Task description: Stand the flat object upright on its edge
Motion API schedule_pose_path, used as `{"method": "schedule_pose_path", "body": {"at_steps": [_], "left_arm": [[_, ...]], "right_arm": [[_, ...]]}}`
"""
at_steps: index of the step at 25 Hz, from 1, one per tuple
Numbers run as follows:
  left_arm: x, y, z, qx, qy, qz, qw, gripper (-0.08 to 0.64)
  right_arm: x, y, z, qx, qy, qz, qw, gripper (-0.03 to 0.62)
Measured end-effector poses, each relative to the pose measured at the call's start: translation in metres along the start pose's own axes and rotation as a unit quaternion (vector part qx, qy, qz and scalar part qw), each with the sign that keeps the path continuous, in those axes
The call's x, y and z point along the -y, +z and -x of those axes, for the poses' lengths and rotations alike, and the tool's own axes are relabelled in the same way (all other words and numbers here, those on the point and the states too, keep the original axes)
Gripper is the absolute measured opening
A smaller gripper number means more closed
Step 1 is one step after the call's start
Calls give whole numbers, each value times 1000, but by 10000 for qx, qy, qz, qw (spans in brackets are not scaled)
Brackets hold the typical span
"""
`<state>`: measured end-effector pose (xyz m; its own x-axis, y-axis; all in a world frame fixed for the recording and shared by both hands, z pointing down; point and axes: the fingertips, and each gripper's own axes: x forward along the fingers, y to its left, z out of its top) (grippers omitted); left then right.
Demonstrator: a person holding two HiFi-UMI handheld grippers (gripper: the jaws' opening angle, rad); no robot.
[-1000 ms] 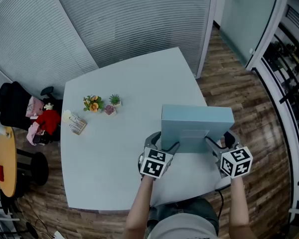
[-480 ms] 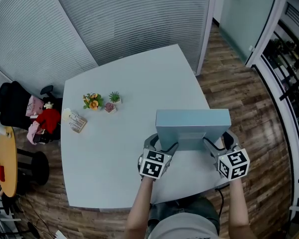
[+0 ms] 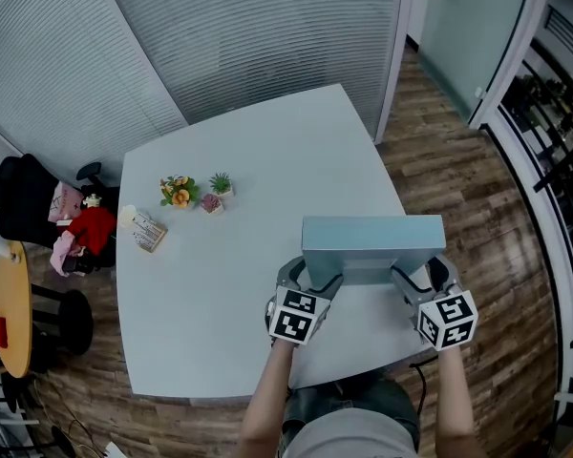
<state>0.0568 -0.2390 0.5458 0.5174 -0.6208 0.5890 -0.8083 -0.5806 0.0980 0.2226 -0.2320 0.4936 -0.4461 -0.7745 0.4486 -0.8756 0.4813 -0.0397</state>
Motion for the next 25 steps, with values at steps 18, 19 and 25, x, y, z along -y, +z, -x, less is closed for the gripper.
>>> {"method": "schedule_pose_path", "body": {"at_steps": [18,19,25], "left_arm": [[10,-3,9,155,-218,99,9996,352],[11,-3,10,172,-217,106,9996,353],[14,-4,21,269,-263,155,9992,365]], "right_arm": [[-6,-12,13,145,-240,-295,9992,348],[-7,-13,14,160,-269,-298,9991,350],[-6,-16,23,173,-478,-349,9981,388]]}}
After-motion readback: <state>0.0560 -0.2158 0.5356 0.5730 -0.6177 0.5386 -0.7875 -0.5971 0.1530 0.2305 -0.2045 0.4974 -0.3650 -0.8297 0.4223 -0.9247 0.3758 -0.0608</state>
